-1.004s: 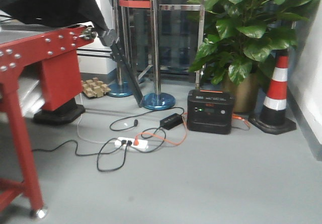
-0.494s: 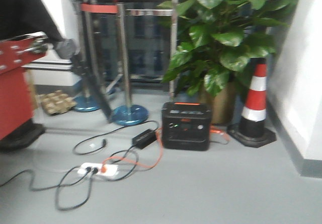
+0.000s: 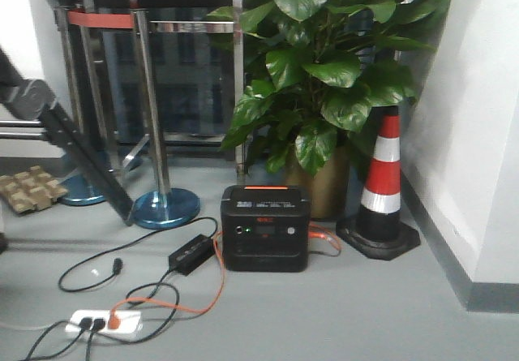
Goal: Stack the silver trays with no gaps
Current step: 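Drive past the plant and traffic cone carrying the tray, then turn and drive up to the other rack of blue bins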
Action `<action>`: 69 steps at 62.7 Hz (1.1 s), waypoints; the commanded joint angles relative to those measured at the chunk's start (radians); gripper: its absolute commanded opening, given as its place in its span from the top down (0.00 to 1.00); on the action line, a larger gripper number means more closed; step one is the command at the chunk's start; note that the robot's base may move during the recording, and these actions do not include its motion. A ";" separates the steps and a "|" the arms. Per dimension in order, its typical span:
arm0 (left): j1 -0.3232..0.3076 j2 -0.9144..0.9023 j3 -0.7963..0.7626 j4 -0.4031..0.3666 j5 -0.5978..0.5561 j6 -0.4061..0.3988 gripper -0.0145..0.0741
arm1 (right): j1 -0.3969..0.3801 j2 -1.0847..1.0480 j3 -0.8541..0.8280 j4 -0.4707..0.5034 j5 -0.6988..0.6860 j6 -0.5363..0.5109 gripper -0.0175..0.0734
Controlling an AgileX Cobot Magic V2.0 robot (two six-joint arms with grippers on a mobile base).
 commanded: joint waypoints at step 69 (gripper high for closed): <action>-0.011 -0.005 -0.009 -0.020 -0.032 0.003 0.86 | 0.002 -0.012 -0.011 -0.005 -0.077 0.007 0.89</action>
